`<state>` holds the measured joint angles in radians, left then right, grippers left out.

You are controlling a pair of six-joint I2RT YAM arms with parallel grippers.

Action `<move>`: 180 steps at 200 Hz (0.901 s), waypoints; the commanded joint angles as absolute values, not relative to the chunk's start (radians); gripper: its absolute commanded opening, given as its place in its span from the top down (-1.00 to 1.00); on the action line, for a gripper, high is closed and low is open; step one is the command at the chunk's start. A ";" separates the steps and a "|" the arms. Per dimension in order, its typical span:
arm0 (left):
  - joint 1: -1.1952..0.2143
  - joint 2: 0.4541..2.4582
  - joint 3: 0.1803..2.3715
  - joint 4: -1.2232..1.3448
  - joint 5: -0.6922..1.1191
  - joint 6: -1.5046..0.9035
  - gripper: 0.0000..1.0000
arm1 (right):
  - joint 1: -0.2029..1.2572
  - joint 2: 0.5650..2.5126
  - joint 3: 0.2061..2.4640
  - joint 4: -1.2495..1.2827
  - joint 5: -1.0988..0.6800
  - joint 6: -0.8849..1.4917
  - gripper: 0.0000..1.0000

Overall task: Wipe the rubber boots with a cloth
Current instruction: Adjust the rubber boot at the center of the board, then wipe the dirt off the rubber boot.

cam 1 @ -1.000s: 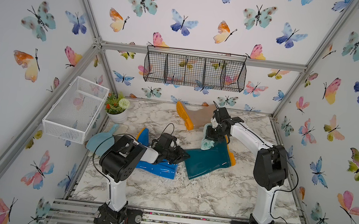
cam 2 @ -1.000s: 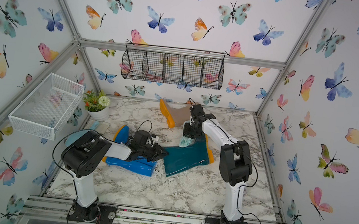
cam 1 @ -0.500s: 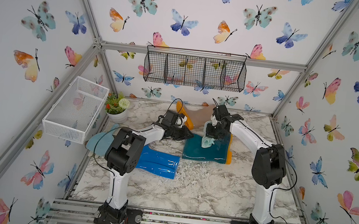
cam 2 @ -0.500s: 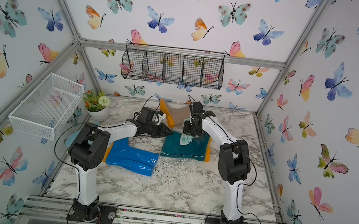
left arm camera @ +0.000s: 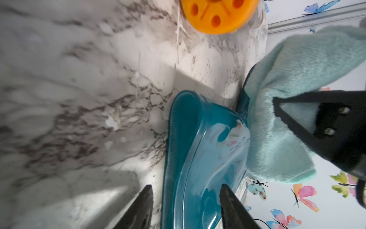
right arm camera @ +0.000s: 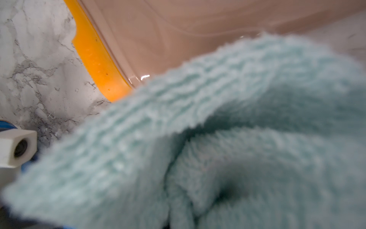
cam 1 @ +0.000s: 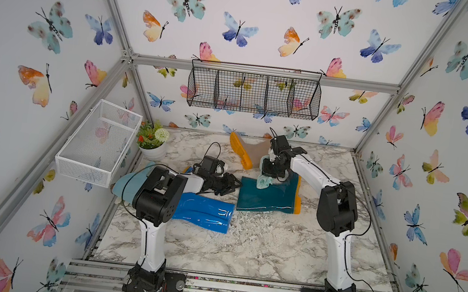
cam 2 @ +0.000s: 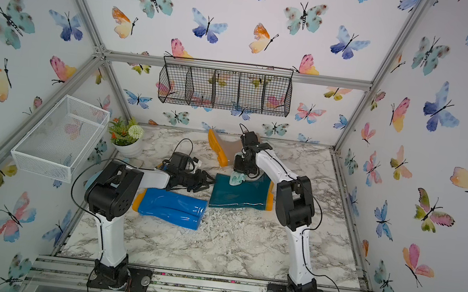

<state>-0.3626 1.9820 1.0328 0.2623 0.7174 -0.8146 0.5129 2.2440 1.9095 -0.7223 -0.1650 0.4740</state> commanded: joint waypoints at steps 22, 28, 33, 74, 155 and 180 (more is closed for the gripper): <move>-0.451 2.028 1.081 0.272 0.689 -0.844 0.09 | 0.546 2.308 1.952 -0.571 -0.203 0.534 0.96; -0.454 2.032 1.084 0.274 0.686 -0.856 0.17 | 0.546 2.318 1.957 -0.553 -0.206 0.543 0.96; -0.458 2.029 1.078 0.283 0.683 -0.870 0.29 | 0.548 2.327 1.966 -0.542 -0.210 0.548 0.96; -0.461 1.922 1.089 0.113 0.618 -0.791 1.00 | 0.574 2.379 2.021 -0.596 -0.235 0.482 0.96; -0.462 1.933 1.106 0.028 0.582 -0.721 1.00 | 0.415 2.179 1.768 -0.740 0.020 0.350 0.96; -0.465 1.913 1.112 0.035 0.539 -0.681 1.00 | 0.411 2.115 1.691 -0.633 -0.027 0.321 0.96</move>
<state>-0.4671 1.9381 1.0966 0.0845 0.6071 -0.7506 0.4347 2.1853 1.7344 -0.6548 -0.0494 0.3698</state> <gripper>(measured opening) 0.054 0.106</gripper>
